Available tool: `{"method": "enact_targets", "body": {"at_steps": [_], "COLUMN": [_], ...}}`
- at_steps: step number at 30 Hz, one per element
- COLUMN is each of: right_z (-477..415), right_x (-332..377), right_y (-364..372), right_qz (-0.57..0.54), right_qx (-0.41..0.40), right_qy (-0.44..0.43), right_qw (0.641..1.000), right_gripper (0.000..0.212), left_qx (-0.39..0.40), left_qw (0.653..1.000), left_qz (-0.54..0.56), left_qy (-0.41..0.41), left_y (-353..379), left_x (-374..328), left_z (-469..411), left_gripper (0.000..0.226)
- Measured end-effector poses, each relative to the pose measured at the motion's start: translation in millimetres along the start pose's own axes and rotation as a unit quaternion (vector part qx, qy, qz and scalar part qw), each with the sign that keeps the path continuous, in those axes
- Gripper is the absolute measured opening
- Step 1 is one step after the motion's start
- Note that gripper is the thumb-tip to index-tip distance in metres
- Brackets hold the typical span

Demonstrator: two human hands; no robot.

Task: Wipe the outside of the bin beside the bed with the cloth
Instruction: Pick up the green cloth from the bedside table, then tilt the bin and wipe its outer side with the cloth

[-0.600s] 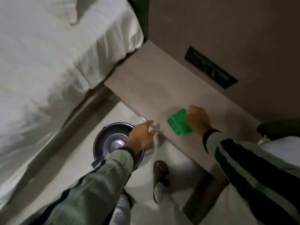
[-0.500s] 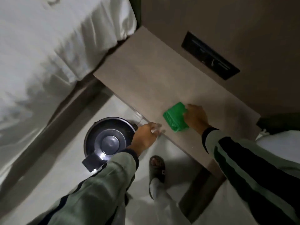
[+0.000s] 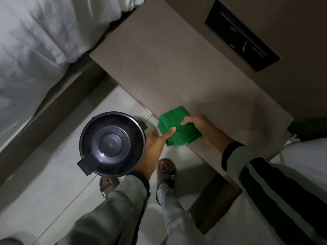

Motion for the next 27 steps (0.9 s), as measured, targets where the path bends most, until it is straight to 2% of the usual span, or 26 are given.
{"method": "enact_targets", "body": {"at_steps": [2, 3, 5, 7, 8, 10, 11, 12, 14, 15, 16, 17, 18, 19, 20, 21, 22, 24, 26, 27], "right_z": [4.4, 6.0, 10.2, 18.2, 25.2, 35.6, 38.0, 38.4, 31.0, 24.0, 20.8, 12.8, 10.4, 5.2, -2.7, -8.8, -13.6, -20.2, -24.6, -24.7], "right_x": [-4.8, -9.6, -22.7, -36.4, -41.7, -54.9, -61.0, -67.0, -82.0, -90.3, -97.1, -107.9, -113.3, -122.7, -134.4, -145.1, -154.7, -170.6, -183.2, -186.4], "right_y": [21.2, 33.5, 58.1, 82.0, 96.8, 123.7, 132.6, 137.8, 135.1, 131.2, 124.6, 120.2, 114.5, 110.0, 104.9, 99.1, 94.2, 88.0, 83.9, 84.5], "right_qz": [-0.033, -0.020, 0.084, 0.237, 0.251, 0.160, 0.063, -0.062, -0.281, -0.341, -0.358, -0.357, -0.342, -0.325, -0.309, -0.287, -0.262, -0.216, -0.182, -0.171], "right_qx": [0.033, 0.034, -0.007, -0.103, -0.112, -0.035, 0.005, 0.033, 0.060, 0.066, 0.060, 0.042, 0.019, 0.005, -0.010, -0.027, -0.048, -0.087, -0.101, -0.100], "right_qy": [0.010, 0.011, -0.019, -0.096, -0.127, -0.086, -0.032, 0.029, 0.091, 0.092, 0.086, 0.082, 0.083, 0.090, 0.103, 0.112, 0.123, 0.139, 0.144, 0.147], "right_qw": [0.999, 0.999, 0.996, 0.961, 0.953, 0.983, 0.997, 0.997, 0.953, 0.933, 0.928, 0.930, 0.936, 0.942, 0.946, 0.951, 0.956, 0.962, 0.967, 0.969], "right_gripper": [0.019, 0.019, 0.024, 0.039, 0.044, 0.045, 0.047, 0.051, 0.055, 0.052, 0.045, 0.038, 0.032, 0.027, 0.022, 0.021, 0.024, 0.028, 0.021, 0.020], "left_qx": [0.046, 0.037, -0.033, -0.109, -0.133, -0.127, -0.101, -0.067, 0.010, 0.044, 0.053, 0.030, -0.033, -0.118, -0.196, -0.247, -0.270, -0.299, -0.342, -0.368], "left_qw": [0.995, 0.993, 0.991, 0.991, 0.990, 0.992, 0.994, 0.997, 0.998, 0.995, 0.991, 0.989, 0.983, 0.960, 0.916, 0.870, 0.846, 0.844, 0.848, 0.840], "left_qz": [0.084, 0.114, 0.129, 0.077, 0.043, -0.006, -0.018, -0.030, -0.066, -0.092, -0.119, -0.143, -0.172, -0.234, -0.333, -0.416, -0.457, -0.445, -0.402, -0.396], "left_qy": [-0.014, -0.015, -0.018, -0.017, -0.009, 0.021, 0.033, 0.033, 0.011, -0.002, -0.006, 0.008, 0.052, 0.097, 0.111, 0.091, 0.045, -0.030, -0.049, -0.049], "left_y": [-21.4, -34.1, -54.5, -69.1, -75.6, -81.7, -80.7, -79.2, -70.3, -67.4, -65.3, -67.5, -73.8, -82.6, -88.1, -88.1, -85.8, -67.6, -46.4, -41.3], "left_x": [5.9, 9.9, 17.2, 23.3, 25.5, 30.4, 32.1, 33.9, 31.9, 28.3, 21.5, 18.2, 11.9, 10.0, 10.0, 10.1, 12.1, 17.8, 22.5, 23.3], "left_z": [7.9, 11.4, 17.8, 21.2, 22.6, 28.9, 32.0, 35.5, 31.4, 24.3, 17.7, 5.0, -3.5, -14.5, -28.3, -43.2, -57.1, -86.8, -109.7, -117.7], "left_gripper": [0.045, 0.039, 0.036, 0.036, 0.036, 0.036, 0.035, 0.035, 0.038, 0.041, 0.041, 0.036, 0.032, 0.036, 0.043, 0.055, 0.074, 0.111, 0.128, 0.131]}}
Point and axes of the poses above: each hand's wrist, its own z-axis away from the middle knuckle, its own y-axis out of the palm, x = y × z, the point moved 1 cm from there along -z, towards the middle knuckle, and after that the axes turned 2 degrees about y, right-handed, at the moved point
